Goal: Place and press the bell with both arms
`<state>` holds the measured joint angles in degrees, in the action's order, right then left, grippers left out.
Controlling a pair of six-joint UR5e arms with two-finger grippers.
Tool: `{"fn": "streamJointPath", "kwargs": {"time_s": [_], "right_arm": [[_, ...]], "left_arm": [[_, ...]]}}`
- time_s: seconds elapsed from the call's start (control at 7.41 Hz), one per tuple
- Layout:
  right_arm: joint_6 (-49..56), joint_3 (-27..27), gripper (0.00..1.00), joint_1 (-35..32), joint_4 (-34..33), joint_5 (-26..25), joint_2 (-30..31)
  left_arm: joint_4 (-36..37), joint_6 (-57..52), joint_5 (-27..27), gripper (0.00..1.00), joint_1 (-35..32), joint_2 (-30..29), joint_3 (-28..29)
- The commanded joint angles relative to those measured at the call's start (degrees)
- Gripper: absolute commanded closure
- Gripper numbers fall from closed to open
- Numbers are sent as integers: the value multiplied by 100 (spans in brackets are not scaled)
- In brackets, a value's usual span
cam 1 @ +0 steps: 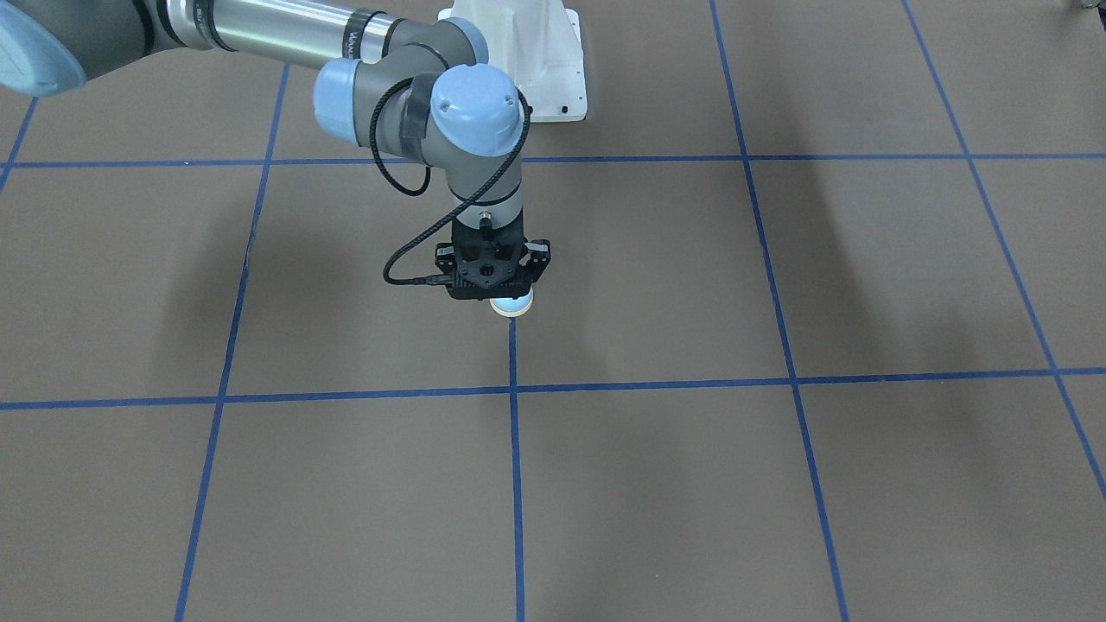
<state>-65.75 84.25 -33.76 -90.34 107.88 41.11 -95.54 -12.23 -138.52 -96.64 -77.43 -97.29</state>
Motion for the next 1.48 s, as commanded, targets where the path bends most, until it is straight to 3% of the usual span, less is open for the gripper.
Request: {"fn": "streamJointPath", "kwargs": {"time_s": [0.0, 0.67, 1.08, 1.35], "right_arm": [[771, 310, 0, -585, 86, 250, 579], [4003, 1251, 0, -2421, 113, 1356, 2810], [5251, 1217, 0, -3493, 1183, 2049, 4461], [6159, 1217, 0, -4319, 1194, 2114, 5141]], "left_arm": [[0, -7, 0, 0, 13, -9, 0], [-9, -60, 26, 0, 22, -35, -9], [0, -60, 35, 0, 22, -79, -9], [0, -60, 27, 0, 31, -88, -9]]}}
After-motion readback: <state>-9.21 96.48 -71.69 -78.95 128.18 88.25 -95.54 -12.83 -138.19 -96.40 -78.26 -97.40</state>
